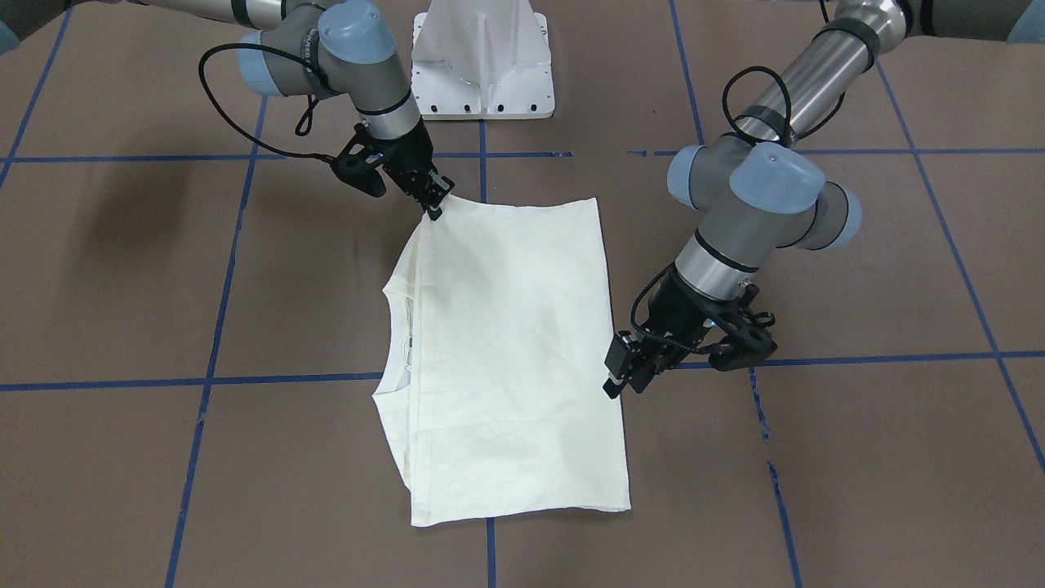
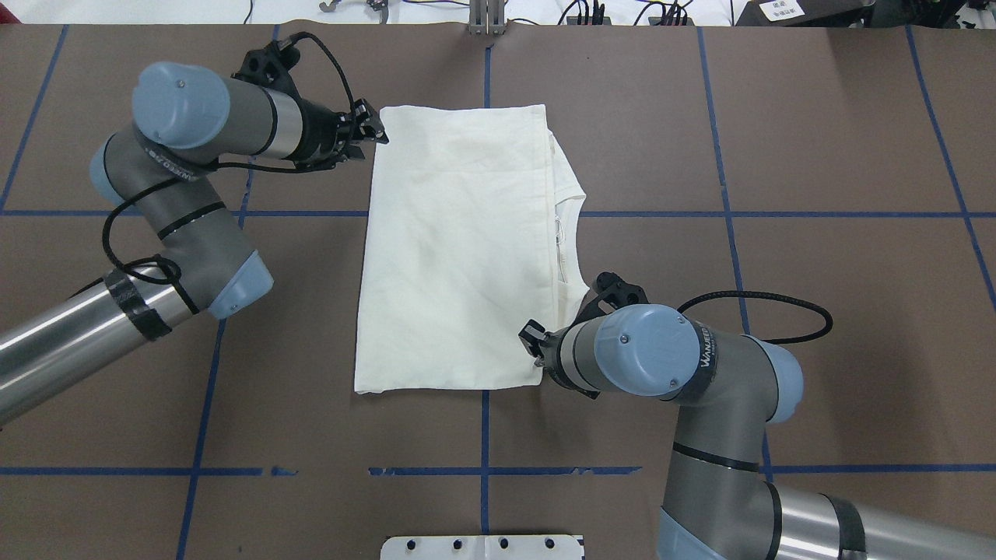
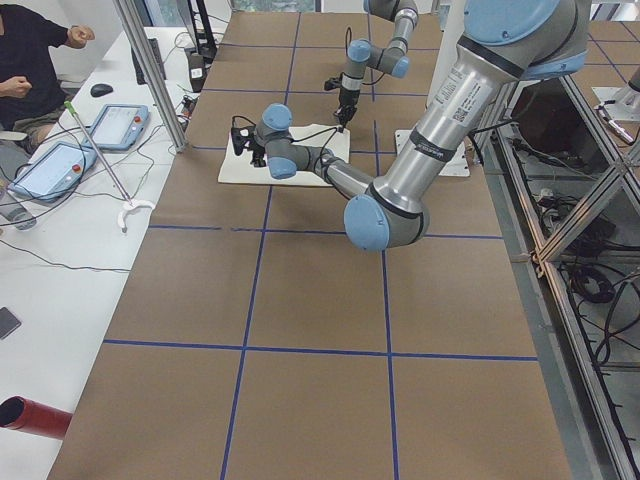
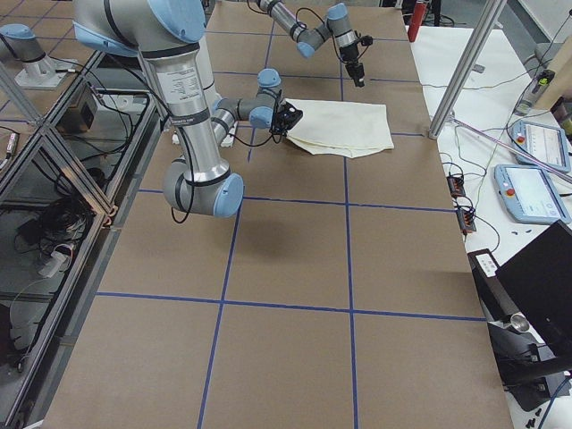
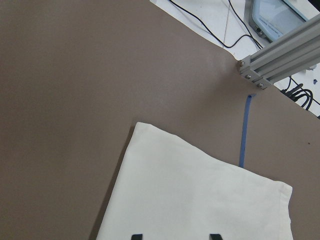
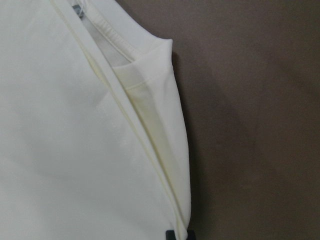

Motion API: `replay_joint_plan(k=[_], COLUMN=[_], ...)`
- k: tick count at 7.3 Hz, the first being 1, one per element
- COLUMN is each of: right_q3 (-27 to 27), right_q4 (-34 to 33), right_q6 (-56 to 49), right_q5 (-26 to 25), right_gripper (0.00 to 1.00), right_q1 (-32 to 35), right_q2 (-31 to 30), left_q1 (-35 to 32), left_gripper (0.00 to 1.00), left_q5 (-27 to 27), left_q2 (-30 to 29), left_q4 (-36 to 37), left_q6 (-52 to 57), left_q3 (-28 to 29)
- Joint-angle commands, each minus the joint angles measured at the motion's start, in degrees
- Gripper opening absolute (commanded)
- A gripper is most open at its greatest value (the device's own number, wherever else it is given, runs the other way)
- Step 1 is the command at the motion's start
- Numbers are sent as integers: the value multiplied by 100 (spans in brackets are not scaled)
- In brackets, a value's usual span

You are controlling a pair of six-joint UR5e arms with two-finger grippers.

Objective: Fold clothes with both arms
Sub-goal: 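Move both grippers to the shirt's near corners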

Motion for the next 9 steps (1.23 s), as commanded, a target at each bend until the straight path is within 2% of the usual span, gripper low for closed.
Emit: replay_joint_plan(k=[1, 2, 3, 4, 6, 9], right_q3=[219, 228, 245, 245, 245, 245], right_q4=[0, 8, 8, 8, 8, 17], right_q6=[8, -1, -1, -1, -18, -27], right_q5=[-3, -3, 5, -3, -3, 5], right_gripper=[0, 0, 0, 0, 0, 0], right_q1=[6, 6, 6, 6, 15, 32], right_q2=[-149, -149, -158, -158, -158, -158], left_q1=[532, 952, 1487, 1823, 2465, 2635], left_gripper=[54, 54, 54, 54, 54, 54], left_q5=[207, 427, 925, 999, 1200, 1299], left_q2=[814, 1218, 1439, 1589, 1608, 1609], left_q4=[132, 568, 1042, 1560, 1942, 2347], left_q6=[-558, -725, -1162, -1410, -2060, -2106], left_q3=[-1120, -1743, -2210, -2554, -2681, -2672])
